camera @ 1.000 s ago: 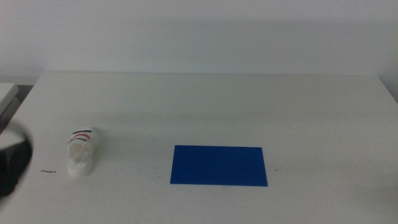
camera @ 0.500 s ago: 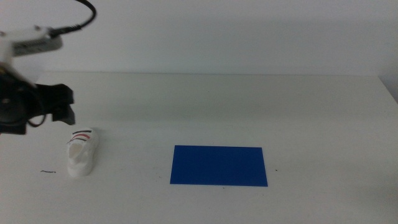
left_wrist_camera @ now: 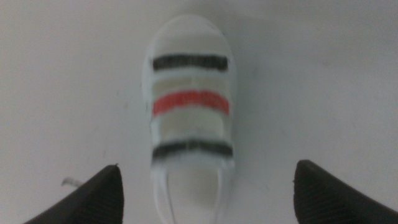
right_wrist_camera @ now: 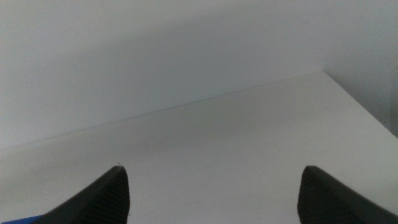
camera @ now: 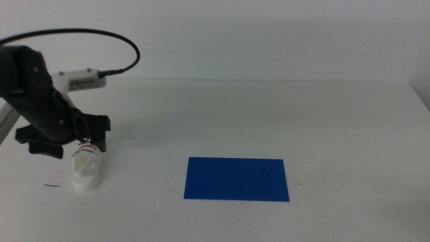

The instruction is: Use one arm to grab the shoe from the table and place it on the mat.

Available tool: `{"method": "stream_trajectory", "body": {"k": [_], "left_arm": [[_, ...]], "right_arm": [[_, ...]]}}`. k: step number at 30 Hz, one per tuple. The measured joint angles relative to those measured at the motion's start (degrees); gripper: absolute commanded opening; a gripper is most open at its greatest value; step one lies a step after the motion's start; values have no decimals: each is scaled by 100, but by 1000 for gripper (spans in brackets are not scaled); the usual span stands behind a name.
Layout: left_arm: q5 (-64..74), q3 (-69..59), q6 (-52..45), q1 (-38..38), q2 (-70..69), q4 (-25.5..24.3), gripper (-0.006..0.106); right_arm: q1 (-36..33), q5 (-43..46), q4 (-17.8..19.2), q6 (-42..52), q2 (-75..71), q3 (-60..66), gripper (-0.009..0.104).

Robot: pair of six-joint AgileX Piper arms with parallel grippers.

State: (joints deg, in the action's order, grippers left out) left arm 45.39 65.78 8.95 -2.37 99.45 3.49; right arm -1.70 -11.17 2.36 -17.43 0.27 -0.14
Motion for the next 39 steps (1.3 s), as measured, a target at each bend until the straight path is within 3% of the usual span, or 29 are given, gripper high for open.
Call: {"method": "stream_trajectory", "body": {"k": [6, 9, 11, 16, 18, 25, 33, 39], "left_arm": [[-421, 21, -14, 0, 590, -211, 93], [-620, 21, -26, 0, 730, -223, 85], [-648, 21, -26, 0, 755, -208, 70], [-585, 34, -1, 5, 744, 46, 12], [-376, 61, 23, -51, 647, 196, -2], [868, 1116, 1296, -1469, 322, -396, -2], [1287, 2480, 2547, -3550, 1256, -450, -2], [1347, 2738, 3082, -3947, 1654, -485, -2]], "right_arm": [[0, 0, 0, 0, 0, 0, 79], [0, 0, 0, 0, 0, 0, 79], [0, 0, 0, 0, 0, 0, 79], [0, 0, 0, 0, 0, 0, 79], [0, 0, 0, 0, 0, 0, 79], [0, 0, 0, 0, 0, 0, 79], [0, 0, 0, 0, 0, 0, 79], [0, 0, 0, 0, 0, 0, 79]]}}
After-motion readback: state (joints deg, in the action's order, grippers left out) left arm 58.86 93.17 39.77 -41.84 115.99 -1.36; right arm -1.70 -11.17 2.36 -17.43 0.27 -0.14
